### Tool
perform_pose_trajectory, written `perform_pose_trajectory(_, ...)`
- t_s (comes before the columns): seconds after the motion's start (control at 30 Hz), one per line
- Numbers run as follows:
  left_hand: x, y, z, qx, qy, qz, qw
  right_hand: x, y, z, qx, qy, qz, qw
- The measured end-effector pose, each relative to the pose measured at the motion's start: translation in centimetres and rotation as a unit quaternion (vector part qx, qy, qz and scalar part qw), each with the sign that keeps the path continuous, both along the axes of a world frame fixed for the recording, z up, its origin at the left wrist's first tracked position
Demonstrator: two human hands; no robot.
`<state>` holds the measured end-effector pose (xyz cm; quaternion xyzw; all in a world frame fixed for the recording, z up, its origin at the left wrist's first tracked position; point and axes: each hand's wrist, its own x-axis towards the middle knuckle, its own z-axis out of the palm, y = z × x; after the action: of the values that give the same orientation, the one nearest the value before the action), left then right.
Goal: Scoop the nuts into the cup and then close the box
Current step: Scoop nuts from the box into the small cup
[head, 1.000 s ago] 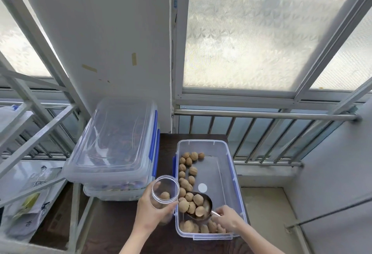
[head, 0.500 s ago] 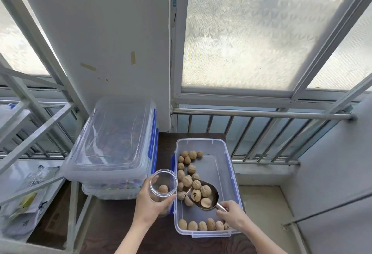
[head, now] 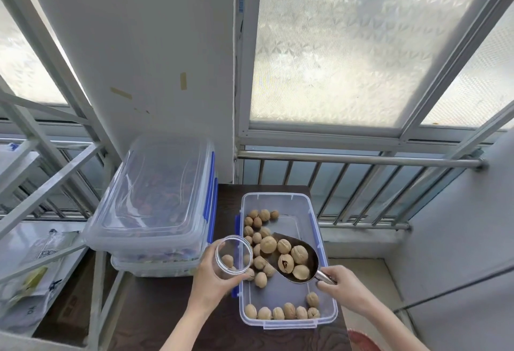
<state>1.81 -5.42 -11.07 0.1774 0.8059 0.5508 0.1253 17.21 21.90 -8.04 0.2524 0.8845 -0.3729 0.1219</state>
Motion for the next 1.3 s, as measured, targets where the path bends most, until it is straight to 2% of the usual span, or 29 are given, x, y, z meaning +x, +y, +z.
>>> perform_pose_trajectory(0.17,-0.2,0.4,0.2,-0.014,0.021,-0.027,0.999,-2.1,-0.4,5.9,0.016,-0.025,0.100,0.995)
perform_pose_trajectory(0.37,-0.5,0.3,-0.3,-0.046,0.050,-0.048,0.997,-5.6,-2.6,10.5,0.119,-0.085,0.191,0.971)
perform_pose_trajectory(0.47,-0.4,0.4,0.0,-0.035,0.056,-0.050,0.997,-7.0,-3.0,12.8,0.166,-0.114,0.214,0.956)
perform_pose_trajectory(0.63,0.8,-0.1,0.5,-0.010,0.054,-0.045,0.997,-7.3,-3.2,14.7,0.173,-0.129,0.215,0.952)
perform_pose_trajectory(0.7,3.6,-2.2,-0.9,-0.015,0.025,-0.040,0.999,-5.7,-5.0,13.8,0.177,-0.148,0.231,0.945)
perform_pose_trajectory(0.87,3.9,-2.1,-0.9,-0.011,0.015,-0.025,1.000,-4.0,-4.0,13.3,0.189,-0.113,0.186,0.958)
perform_pose_trajectory(0.97,4.2,-3.1,-1.3,-0.024,0.011,-0.001,1.000,-2.3,-3.6,12.7,0.236,-0.145,0.161,0.947)
perform_pose_trajectory(1.13,1.4,-1.9,-0.6,-0.030,0.027,0.000,0.999,-2.5,-4.7,9.0,0.384,-0.219,0.189,0.877)
perform_pose_trajectory(1.23,0.6,-1.3,-0.8,-0.038,0.033,-0.001,0.999,-3.3,-5.4,3.9,0.421,-0.243,0.226,0.844)
perform_pose_trajectory(1.3,0.3,-0.9,-0.8,-0.039,0.036,-0.006,0.999,-3.8,-5.6,1.8,0.424,-0.254,0.241,0.836)
